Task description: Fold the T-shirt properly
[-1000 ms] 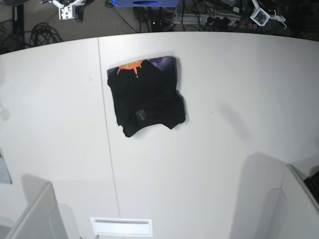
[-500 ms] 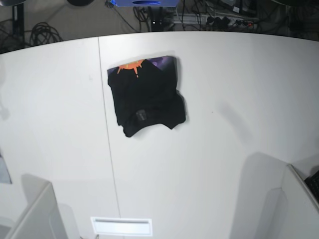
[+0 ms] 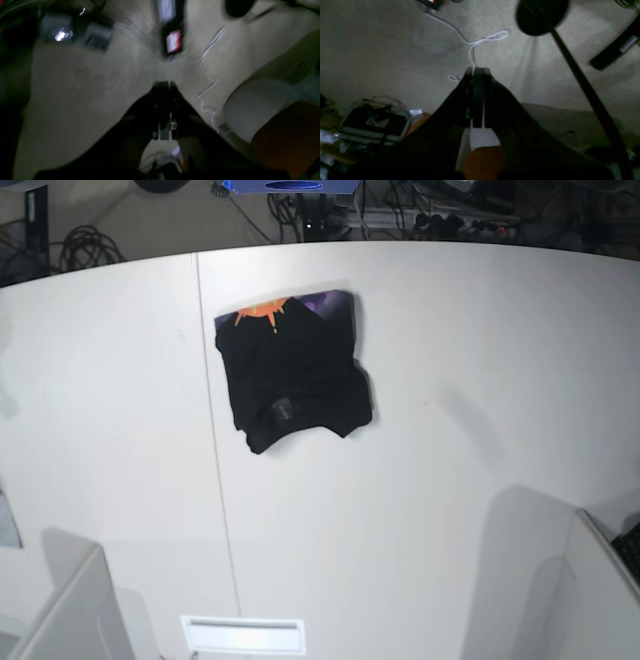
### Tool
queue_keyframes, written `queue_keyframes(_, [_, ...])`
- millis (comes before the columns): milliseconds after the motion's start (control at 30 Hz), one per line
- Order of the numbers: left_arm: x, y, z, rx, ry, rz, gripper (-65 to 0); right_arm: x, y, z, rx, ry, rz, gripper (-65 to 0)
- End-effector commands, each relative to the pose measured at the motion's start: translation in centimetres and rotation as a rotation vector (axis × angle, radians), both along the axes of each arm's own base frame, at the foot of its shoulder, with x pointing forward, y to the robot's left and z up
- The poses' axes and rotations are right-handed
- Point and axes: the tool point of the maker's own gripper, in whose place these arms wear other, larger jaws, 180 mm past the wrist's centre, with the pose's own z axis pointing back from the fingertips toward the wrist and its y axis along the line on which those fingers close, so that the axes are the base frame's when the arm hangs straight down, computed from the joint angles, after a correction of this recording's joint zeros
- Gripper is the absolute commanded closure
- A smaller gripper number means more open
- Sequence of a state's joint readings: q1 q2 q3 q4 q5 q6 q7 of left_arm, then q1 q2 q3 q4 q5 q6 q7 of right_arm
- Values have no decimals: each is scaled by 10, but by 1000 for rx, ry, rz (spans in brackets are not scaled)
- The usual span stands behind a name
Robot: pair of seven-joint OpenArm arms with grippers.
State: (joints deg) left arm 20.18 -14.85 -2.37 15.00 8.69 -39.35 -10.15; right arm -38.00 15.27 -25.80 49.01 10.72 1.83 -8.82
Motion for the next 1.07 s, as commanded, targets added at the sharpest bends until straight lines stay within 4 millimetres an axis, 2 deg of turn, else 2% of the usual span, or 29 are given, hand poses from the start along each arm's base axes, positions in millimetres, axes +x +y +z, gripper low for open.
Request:
queue_keyframes(0, [-15, -3, 3, -18, 38, -13, 0, -19, 5, 0, 37, 56, -41, 0])
queue_keyframes(67, [-6, -15, -6, -11, 23, -34, 0, -23, 10, -10, 87, 91, -139, 0])
queue_keyframes(167, [12, -21, -19, 45, -6, -80, 0, -12, 8, -23, 139, 106, -304, 0])
queue_keyframes(233, [28, -23, -27, 91, -39, -106, 0, 11, -1, -32, 136, 61, -410, 0])
queue_keyframes(333, [53, -15, -34, 161, -91, -122, 0, 51, -14, -42, 110, -51, -523, 0])
queue_keyframes(400, [71, -9, -37, 197, -128, -126, 0, 71, -17, -45, 109, -107, -557, 0])
queue_keyframes(467, [89, -4, -39, 227, -159, -128, 0, 87, -17, -47, 116, -144, -565, 0])
queue_keyframes(600, [111, 10, -40, 298, -211, -119, 0, 96, -1, -48, 147, -174, -577, 0])
queue_keyframes(767, [109, 32, -38, 344, -211, -138, 0, 95, 23, -48, 180, -169, -593, 0])
queue_keyframes(900, [107, 32, -38, 342, -209, -147, 0, 93, 51, -48, 220, -153, -607, 0])
queue_keyframes(1033, [106, 29, -38, 337, -208, -148, 0, 94, 60, -47, 234, -152, -611, 0])
